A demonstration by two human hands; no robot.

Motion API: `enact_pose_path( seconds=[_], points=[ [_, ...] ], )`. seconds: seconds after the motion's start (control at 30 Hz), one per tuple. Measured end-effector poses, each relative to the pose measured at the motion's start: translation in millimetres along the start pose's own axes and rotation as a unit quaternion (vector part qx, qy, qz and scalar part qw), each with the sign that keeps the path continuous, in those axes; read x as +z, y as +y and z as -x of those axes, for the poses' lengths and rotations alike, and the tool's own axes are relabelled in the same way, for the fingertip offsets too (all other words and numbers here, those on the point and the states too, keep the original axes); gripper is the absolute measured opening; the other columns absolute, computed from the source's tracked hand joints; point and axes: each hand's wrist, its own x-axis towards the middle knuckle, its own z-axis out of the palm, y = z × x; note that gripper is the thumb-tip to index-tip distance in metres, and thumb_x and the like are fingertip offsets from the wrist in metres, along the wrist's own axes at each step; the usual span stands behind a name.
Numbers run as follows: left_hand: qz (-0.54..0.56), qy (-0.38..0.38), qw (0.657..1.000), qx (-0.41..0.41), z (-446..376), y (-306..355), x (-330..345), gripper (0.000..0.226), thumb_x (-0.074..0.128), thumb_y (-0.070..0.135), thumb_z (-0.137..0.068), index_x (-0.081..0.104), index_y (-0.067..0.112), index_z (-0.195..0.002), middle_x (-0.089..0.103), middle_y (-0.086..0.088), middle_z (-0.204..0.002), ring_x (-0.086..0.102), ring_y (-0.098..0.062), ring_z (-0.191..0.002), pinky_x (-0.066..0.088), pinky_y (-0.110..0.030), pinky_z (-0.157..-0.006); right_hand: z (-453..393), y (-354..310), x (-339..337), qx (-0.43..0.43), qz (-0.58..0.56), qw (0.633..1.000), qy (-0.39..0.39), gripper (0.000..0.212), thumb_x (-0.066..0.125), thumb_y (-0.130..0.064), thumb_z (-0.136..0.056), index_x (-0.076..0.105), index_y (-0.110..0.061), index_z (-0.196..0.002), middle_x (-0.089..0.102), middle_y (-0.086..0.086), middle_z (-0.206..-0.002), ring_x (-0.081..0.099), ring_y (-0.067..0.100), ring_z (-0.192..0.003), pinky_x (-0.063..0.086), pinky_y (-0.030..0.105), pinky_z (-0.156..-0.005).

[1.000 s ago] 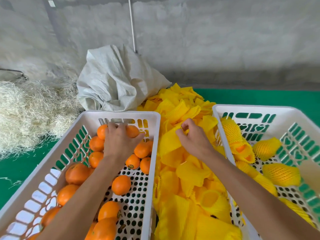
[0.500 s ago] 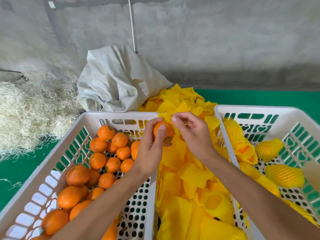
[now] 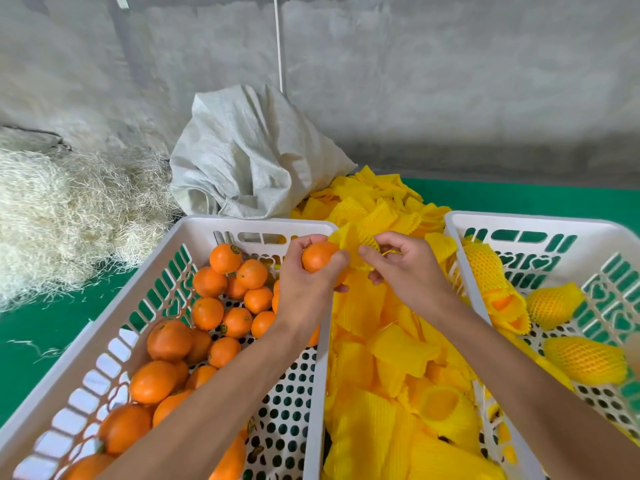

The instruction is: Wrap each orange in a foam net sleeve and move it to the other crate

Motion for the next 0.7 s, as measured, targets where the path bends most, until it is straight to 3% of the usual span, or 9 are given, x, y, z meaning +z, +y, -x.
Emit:
enact_pose_path(
  seconds=[0.1,0.2,0.3,0.37,0.47,0.57,0.63,0.7],
  points=[
    [0.042,-0.019,0.999,-0.014,1,6,-1,0.059,0.074,0.035,-0.076,0.052,0.027,-0.130,0.062,-0.004,-0.117,0.075,-0.016,-0.087,0.062,-0.051,-0.087,-1,10,-5,-0.054,0.179,0.977,0.106,0.007,0.072,-0.019,-0.094,0.067,-0.015,-0.094,0.057,-0.008,-0.065,0.055,0.010,-0.057,0.044,0.021,-0.054],
    [0.031,-0.076,0.997,0.013,4,11,-3,0.058,0.078,0.034,-0.083,0.057,0.021,-0.136,0.069,-0.009,-0.124,0.072,-0.029,-0.110,0.053,-0.055,-0.104,0,12,-6,-0.098,0.321,0.936,0.107,0.014,0.072,-0.017,-0.093,0.065,-0.011,-0.103,0.049,-0.008,-0.075,0.048,0.014,-0.069,0.034,0.023,-0.059],
    [0.008,-0.128,0.990,0.057,12,12,4,0.045,0.080,0.033,-0.091,0.068,0.014,-0.130,0.075,-0.004,-0.120,0.071,-0.017,-0.112,0.057,-0.029,-0.094,3,8,-3,-0.104,0.284,0.949,0.094,0.018,0.076,-0.015,-0.088,0.066,-0.008,-0.101,0.061,-0.001,-0.082,0.056,0.020,-0.073,0.038,0.026,-0.061],
    [0.007,-0.140,0.989,0.049,14,12,7,0.043,0.085,0.035,-0.083,0.074,0.019,-0.121,0.073,0.001,-0.128,0.068,-0.008,-0.118,0.055,-0.022,-0.091,6,4,-1,-0.127,0.239,0.958,0.090,0.018,0.078,-0.010,-0.084,0.066,-0.004,-0.095,0.066,0.002,-0.083,0.061,0.023,-0.073,0.040,0.024,-0.057],
    [-0.058,-0.168,0.984,0.032,15,14,6,0.039,0.089,0.044,-0.075,0.080,0.023,-0.107,0.048,0.010,-0.157,0.041,0.012,-0.140,0.050,-0.016,-0.098,11,4,-5,-0.190,0.166,0.966,0.058,0.027,0.079,-0.019,-0.080,0.066,-0.002,-0.097,0.070,0.004,-0.090,0.065,0.020,-0.079,0.049,0.024,-0.063],
    [-0.096,-0.169,0.981,0.028,18,17,7,0.043,0.082,0.053,-0.073,0.081,0.026,-0.107,0.033,0.006,-0.167,0.029,0.031,-0.131,0.043,-0.005,-0.093,11,10,-6,-0.210,0.131,0.967,0.052,0.030,0.079,-0.021,-0.081,0.067,-0.004,-0.103,0.069,0.002,-0.100,0.064,0.006,-0.089,0.049,0.015,-0.073],
    [-0.073,-0.160,0.984,0.026,17,19,8,0.049,0.082,0.060,-0.074,0.081,0.025,-0.109,0.050,0.000,-0.157,0.044,0.010,-0.139,0.045,-0.011,-0.096,7,14,-4,-0.208,0.129,0.968,0.055,0.028,0.079,-0.018,-0.082,0.069,-0.007,-0.105,0.065,-0.005,-0.098,0.060,-0.005,-0.090,0.045,0.009,-0.074],
    [-0.038,-0.157,0.987,0.019,17,18,7,0.051,0.084,0.054,-0.077,0.080,0.016,-0.112,0.072,-0.008,-0.127,0.065,-0.020,-0.125,0.054,-0.030,-0.101,5,16,0,-0.198,0.117,0.972,0.045,0.026,0.079,-0.013,-0.082,0.069,-0.011,-0.106,0.064,-0.011,-0.095,0.060,-0.007,-0.088,0.045,0.010,-0.073]
  ],
)
